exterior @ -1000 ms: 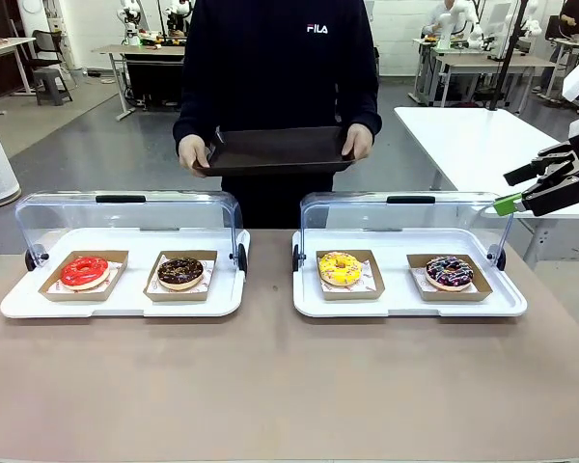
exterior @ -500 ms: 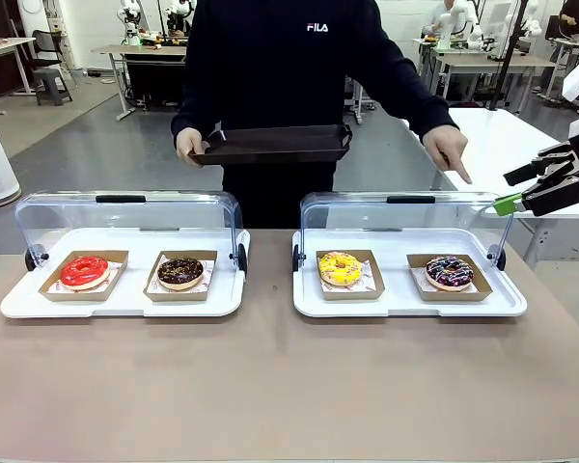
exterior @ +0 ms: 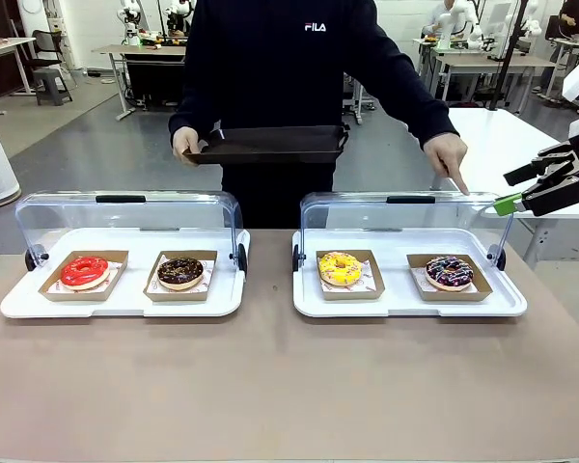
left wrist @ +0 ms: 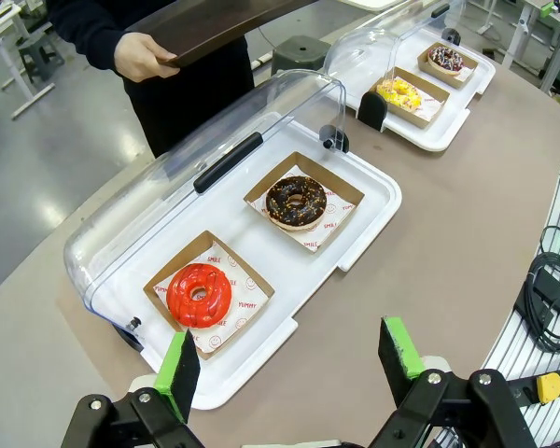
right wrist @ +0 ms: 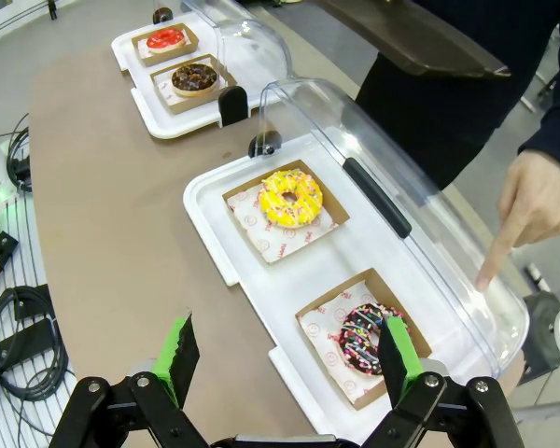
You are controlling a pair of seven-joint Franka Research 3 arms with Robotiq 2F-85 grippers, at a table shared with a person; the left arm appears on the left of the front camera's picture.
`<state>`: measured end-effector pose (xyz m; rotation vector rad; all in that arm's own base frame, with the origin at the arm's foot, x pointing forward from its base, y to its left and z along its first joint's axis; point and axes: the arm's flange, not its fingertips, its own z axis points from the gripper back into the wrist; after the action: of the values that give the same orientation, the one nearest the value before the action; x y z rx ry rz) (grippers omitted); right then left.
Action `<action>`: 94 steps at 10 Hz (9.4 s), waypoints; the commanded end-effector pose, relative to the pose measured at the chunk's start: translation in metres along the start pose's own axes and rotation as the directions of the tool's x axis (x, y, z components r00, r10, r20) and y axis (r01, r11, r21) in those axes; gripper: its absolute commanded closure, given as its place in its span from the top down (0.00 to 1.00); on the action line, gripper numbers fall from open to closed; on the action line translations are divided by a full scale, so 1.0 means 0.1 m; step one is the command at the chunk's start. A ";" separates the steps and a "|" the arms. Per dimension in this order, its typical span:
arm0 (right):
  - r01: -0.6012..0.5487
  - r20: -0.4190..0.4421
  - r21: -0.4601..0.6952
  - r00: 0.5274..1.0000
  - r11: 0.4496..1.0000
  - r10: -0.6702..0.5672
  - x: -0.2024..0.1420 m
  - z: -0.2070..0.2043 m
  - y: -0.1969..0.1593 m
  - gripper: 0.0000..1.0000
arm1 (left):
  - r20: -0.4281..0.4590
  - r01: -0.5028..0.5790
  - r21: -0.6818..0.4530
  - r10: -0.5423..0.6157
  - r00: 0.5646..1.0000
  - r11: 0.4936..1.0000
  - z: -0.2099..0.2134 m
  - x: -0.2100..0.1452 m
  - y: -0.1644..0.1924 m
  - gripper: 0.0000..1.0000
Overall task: Provide the desired donut to the person.
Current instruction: Pick up and lift the Paper togo box containing the Donut pointed at by the person, then place the picked Paper togo box onto the Handle tray extended by the person.
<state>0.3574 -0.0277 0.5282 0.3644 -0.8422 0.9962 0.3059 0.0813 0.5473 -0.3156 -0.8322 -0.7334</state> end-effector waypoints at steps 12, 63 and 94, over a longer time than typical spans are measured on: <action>-0.001 0.027 0.012 1.000 1.000 0.001 -0.01 -0.02 0.00 1.00 | 0.007 0.000 -0.004 0.000 1.000 1.000 0.01 0.00 0.00 1.00; -0.338 -0.557 0.187 0.737 0.923 0.383 -0.81 -1.23 -0.45 0.00 | 0.007 0.000 -0.004 0.000 1.000 1.000 0.01 0.00 0.00 1.00; -0.646 -0.405 0.194 0.633 0.738 0.661 0.35 0.43 0.81 0.00 | 0.007 0.000 -0.004 0.000 1.000 1.000 0.01 0.00 0.00 1.00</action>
<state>0.2777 0.0085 0.5752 -0.1782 -0.5420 1.7048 0.3058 0.0811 0.5478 -0.3145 -0.8327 -0.7325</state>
